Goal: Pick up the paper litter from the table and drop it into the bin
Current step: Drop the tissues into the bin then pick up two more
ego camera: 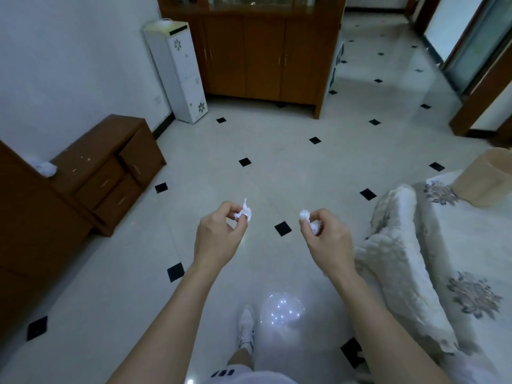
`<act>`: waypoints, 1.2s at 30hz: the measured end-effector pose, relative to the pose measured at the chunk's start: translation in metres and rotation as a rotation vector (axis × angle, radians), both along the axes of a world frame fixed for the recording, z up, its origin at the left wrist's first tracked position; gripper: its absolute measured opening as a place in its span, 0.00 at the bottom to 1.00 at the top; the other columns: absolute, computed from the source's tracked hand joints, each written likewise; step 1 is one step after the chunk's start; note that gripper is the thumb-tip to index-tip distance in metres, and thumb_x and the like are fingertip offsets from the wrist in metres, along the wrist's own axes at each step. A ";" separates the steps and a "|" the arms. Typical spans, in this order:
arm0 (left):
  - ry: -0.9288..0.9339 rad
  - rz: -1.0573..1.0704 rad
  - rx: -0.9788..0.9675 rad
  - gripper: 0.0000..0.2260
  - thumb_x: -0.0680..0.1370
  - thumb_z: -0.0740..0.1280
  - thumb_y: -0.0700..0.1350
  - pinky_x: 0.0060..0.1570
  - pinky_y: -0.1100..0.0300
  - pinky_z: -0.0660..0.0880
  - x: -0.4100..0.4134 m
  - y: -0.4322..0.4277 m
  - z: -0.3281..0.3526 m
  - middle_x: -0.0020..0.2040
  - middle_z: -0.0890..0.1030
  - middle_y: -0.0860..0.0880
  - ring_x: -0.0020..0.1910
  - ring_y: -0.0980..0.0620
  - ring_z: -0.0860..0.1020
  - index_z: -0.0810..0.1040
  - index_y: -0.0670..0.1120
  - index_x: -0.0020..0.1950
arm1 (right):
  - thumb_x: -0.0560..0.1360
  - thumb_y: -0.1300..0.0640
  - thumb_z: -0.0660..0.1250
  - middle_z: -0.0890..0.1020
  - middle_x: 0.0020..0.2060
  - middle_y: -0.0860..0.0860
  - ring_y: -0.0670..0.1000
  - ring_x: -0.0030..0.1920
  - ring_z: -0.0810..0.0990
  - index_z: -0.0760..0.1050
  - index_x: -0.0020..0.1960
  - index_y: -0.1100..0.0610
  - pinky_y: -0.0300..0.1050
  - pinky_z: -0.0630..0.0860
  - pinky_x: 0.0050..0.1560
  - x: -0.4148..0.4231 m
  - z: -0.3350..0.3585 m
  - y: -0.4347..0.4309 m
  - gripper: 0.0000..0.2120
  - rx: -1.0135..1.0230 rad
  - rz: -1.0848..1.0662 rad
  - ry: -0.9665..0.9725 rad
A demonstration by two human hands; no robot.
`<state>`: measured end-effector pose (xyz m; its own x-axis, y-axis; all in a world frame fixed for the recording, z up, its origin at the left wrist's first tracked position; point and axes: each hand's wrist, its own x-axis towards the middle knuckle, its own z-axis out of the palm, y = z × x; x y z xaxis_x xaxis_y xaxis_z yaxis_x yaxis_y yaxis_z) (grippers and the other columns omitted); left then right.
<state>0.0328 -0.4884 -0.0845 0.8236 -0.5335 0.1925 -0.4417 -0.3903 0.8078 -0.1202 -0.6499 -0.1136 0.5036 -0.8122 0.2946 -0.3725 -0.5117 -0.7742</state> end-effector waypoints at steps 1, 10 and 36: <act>0.004 -0.017 -0.005 0.07 0.76 0.67 0.57 0.37 0.47 0.81 0.016 -0.013 0.001 0.39 0.80 0.58 0.27 0.51 0.78 0.75 0.57 0.40 | 0.79 0.45 0.65 0.73 0.27 0.47 0.47 0.32 0.74 0.70 0.35 0.51 0.44 0.72 0.34 0.014 0.001 -0.011 0.16 0.010 -0.017 -0.001; 0.013 -0.165 -0.021 0.09 0.75 0.66 0.60 0.37 0.46 0.80 0.162 -0.128 0.015 0.43 0.79 0.61 0.28 0.49 0.79 0.75 0.56 0.43 | 0.78 0.43 0.64 0.73 0.27 0.46 0.46 0.33 0.75 0.69 0.35 0.50 0.40 0.69 0.33 0.139 0.021 -0.104 0.16 0.005 -0.180 0.011; -0.006 -0.537 0.044 0.11 0.76 0.65 0.61 0.36 0.46 0.81 0.268 -0.575 0.016 0.42 0.78 0.60 0.28 0.50 0.77 0.75 0.55 0.42 | 0.78 0.43 0.64 0.72 0.28 0.47 0.46 0.35 0.74 0.66 0.34 0.50 0.44 0.71 0.32 0.200 -0.011 -0.467 0.18 0.064 -0.526 0.048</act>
